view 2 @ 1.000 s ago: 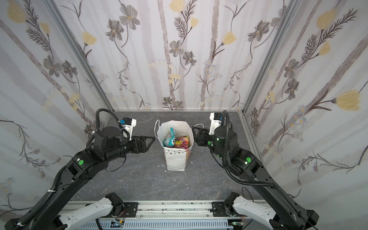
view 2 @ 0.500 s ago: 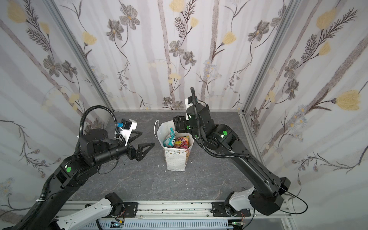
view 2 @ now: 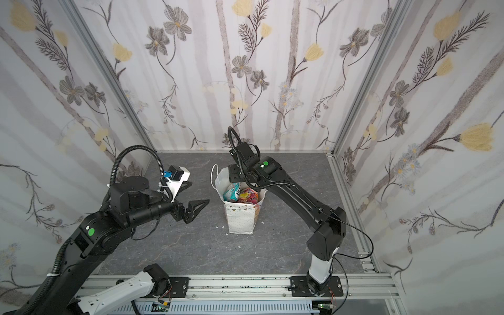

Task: Take the snacks out of the paper bag
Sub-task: Pick up the snack from the paper bag.

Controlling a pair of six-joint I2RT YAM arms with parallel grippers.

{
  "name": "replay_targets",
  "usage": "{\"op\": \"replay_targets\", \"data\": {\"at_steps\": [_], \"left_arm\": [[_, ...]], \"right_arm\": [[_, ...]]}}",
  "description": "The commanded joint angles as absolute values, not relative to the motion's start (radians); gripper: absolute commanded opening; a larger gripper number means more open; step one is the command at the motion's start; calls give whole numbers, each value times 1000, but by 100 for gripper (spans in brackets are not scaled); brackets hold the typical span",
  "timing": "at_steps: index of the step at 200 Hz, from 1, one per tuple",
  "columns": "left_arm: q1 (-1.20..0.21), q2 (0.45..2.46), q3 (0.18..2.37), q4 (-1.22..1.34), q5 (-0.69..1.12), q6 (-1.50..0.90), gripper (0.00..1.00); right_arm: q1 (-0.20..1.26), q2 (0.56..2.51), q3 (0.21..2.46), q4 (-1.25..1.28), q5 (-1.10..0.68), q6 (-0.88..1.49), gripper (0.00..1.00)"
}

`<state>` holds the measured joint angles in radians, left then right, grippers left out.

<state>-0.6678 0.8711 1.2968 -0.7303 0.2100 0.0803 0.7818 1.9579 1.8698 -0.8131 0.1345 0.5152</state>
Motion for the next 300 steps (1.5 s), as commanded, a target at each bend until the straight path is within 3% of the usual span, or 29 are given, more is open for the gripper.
{"op": "replay_targets", "data": {"at_steps": [1,21,77,143,300], "left_arm": [[-668,865,1292,-732,189,103,100],[-667,864,1287,-732,184,98,100],[-667,867,1275,-721,172,86,100],[-667,874,1273,-692,166,46,100],[-668,844,1270,-615,141,-19,100]], "right_arm": [[782,2002,1878,-799,71,512,64],[784,2034,1874,-789,40,516,62],[785,2011,1806,-760,36,525,40],[787,1915,1782,-736,75,528,0],[787,1716,1809,-676,78,547,0]]}}
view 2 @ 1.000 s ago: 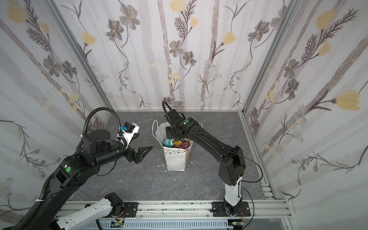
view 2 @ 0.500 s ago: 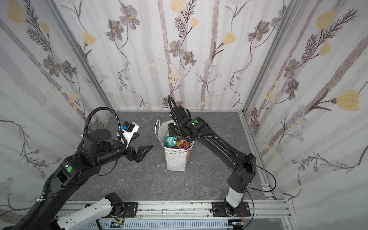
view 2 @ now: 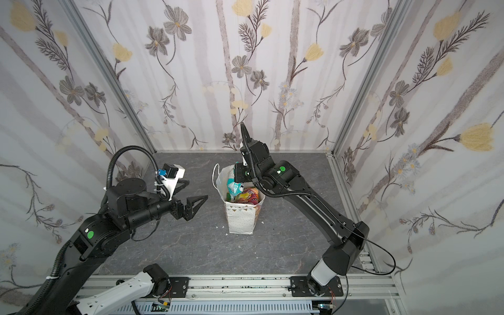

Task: Take the snacks out of the paper bag
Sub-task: Pick up the snack from the paper bag.

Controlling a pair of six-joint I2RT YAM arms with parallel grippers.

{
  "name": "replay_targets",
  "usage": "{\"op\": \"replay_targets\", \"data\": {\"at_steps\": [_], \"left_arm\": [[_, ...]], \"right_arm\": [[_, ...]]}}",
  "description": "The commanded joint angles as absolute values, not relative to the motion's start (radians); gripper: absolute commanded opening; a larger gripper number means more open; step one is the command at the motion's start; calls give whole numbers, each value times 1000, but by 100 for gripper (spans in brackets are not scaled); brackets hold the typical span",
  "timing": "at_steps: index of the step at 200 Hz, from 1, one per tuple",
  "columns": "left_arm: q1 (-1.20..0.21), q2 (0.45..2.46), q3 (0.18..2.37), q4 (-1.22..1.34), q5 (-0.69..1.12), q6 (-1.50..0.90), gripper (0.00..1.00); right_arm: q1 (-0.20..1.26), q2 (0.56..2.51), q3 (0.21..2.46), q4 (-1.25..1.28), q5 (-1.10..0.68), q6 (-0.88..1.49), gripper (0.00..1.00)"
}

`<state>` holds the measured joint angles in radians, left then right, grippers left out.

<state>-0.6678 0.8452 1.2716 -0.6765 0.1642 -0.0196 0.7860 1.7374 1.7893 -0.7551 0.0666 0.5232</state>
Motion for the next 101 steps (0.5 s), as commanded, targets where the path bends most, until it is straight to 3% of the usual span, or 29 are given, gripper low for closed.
{"op": "replay_targets", "data": {"at_steps": [1,42,101], "left_arm": [[-667,844,1270,-614,139,-19,100],[-667,867,1279,-537,59,30,100],[-670,957,1286,-302,278,201,100]], "right_arm": [[787,1716,1810,-675,78,546,0],[789,1689,1855,-654,63,547,0],[780,1652,1949,-552,2,597,0]]}}
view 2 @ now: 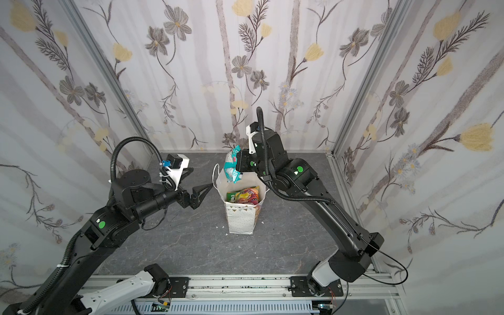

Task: Take the snacks out of the paper bag
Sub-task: Pick up the snack from the paper bag.

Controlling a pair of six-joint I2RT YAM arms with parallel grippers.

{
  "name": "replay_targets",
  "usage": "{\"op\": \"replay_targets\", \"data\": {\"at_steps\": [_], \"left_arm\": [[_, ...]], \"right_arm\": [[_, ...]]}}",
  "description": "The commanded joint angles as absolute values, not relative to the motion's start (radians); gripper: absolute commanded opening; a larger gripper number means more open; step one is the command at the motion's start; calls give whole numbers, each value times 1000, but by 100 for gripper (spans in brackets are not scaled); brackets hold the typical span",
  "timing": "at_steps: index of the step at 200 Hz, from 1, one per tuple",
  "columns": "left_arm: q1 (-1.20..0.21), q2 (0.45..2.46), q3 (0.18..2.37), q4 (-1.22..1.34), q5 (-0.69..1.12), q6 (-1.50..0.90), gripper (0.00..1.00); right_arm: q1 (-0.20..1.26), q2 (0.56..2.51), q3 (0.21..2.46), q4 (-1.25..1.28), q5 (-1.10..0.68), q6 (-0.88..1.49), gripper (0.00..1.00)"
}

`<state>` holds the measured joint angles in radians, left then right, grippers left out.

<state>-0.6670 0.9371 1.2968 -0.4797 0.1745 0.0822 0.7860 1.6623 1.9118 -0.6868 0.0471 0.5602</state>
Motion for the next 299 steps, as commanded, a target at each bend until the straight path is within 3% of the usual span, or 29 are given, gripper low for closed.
{"op": "replay_targets", "data": {"at_steps": [1,43,143,233,299], "left_arm": [[-670,958,1286,-297,279,206,100],[-699,1012,1260,-124,332,458,100],[-860,1196,1242,290,-71,811,98],[-861,1195,1241,288,-114,795,35],[-862,1195,1266,231,-124,794,0]], "right_arm": [[780,1652,1952,-552,1,597,0],[773,1669,2034,-513,-53,637,0],[785,1687,2035,-440,-119,728,0],[793,1679,2006,-444,-94,746,0],[793,1629,1960,-388,-107,701,42]]}}
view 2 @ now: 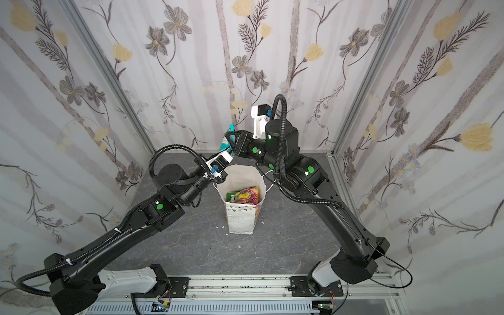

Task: Take the snacks out of the paper bag
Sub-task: Pick up the snack from the paper bag.

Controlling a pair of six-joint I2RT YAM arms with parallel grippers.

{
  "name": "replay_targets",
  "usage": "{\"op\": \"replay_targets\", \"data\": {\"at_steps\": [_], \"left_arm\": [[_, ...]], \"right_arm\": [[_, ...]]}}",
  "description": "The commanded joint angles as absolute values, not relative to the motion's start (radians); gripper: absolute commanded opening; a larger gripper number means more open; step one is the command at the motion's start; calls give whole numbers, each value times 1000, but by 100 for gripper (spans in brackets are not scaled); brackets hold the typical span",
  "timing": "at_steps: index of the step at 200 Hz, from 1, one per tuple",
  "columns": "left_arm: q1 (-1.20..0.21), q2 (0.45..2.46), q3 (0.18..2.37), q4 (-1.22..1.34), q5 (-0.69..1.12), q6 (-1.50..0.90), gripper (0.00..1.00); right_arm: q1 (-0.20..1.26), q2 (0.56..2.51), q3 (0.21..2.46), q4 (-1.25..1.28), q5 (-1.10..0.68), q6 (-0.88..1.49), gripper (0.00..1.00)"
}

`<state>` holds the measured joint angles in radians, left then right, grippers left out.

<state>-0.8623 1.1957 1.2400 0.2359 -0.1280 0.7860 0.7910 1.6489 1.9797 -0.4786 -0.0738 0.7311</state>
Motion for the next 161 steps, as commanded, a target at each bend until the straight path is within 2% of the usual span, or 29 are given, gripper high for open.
{"op": "replay_targets", "data": {"at_steps": [1,30,87,133,151,156,161], "left_arm": [[-862,1196,1266,230,-124,794,0],[-861,1205,1298,215,-135,786,0],[-823,1256,1441,142,-255,691,0],[-693,1303,1556,24,-223,390,0],[-613,1310,1586,-33,-170,224,0],[-594,1312,1590,-47,-156,181,0],[-570,1313,1593,-57,-143,141,0]], "right_arm": [[793,1627,1960,-388,-109,700,43],[783,1571,1914,-333,-132,674,61],[743,1422,1737,-195,-111,652,74],[705,1322,1598,-154,-65,674,81],[700,1292,1545,-141,-57,675,89],[698,1282,1529,-135,-55,675,98],[697,1276,1516,-132,-55,675,100]]}}
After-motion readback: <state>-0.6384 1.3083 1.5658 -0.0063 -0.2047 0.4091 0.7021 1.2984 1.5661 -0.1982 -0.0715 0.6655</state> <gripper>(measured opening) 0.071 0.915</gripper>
